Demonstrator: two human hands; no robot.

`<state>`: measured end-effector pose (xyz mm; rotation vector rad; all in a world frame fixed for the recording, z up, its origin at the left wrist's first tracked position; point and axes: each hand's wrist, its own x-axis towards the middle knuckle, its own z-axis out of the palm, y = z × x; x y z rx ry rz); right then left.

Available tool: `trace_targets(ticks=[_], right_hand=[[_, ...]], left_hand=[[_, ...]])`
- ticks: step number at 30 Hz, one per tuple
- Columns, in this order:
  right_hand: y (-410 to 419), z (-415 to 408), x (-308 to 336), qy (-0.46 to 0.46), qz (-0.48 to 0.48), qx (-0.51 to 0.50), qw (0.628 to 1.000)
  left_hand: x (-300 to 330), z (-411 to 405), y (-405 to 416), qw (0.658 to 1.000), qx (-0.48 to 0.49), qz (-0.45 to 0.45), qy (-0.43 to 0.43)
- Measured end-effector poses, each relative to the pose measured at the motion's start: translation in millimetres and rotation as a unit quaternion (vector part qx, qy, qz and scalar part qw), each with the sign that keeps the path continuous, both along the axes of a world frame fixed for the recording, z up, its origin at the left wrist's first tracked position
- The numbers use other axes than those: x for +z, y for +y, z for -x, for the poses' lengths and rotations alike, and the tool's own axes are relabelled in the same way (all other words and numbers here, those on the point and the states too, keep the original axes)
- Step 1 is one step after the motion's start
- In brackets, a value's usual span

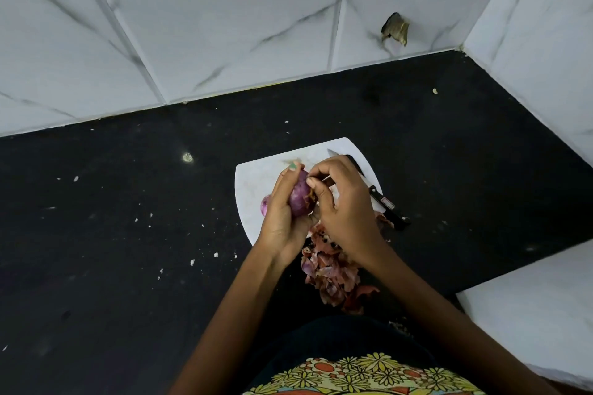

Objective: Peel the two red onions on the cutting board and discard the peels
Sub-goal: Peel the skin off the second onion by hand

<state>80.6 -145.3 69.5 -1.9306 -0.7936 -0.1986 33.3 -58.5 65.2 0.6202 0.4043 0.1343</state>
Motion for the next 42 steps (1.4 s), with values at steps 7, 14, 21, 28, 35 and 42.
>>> trace_targets(ticks=[7, 14, 21, 28, 35, 42], right_hand=[[3, 6, 3, 0.109, -0.03, -0.024, 0.993], [3, 2, 13, 0.315, -0.124, -0.057, 0.939], [2, -6, 16, 0.483, -0.302, -0.023, 0.822], [-1, -8, 18, 0.562, -0.386, 0.012, 0.732], [-9, -6, 24, 0.573, -0.402, 0.072, 0.711], [-12, -6, 20, 0.39, -0.207, 0.048, 0.896]], left_hand=[[-2, 0, 0, 0.998, 0.014, 0.057, -0.006], [-14, -3, -1, 0.998, 0.03, 0.051, 0.013], [-13, -2, 1, 0.991, 0.034, 0.128, -0.015], [-8, -4, -1, 0.986, 0.068, 0.153, 0.018], [-12, -10, 0, 0.984, 0.081, 0.15, 0.049], [-13, -5, 12, 0.972, 0.098, 0.209, 0.044]])
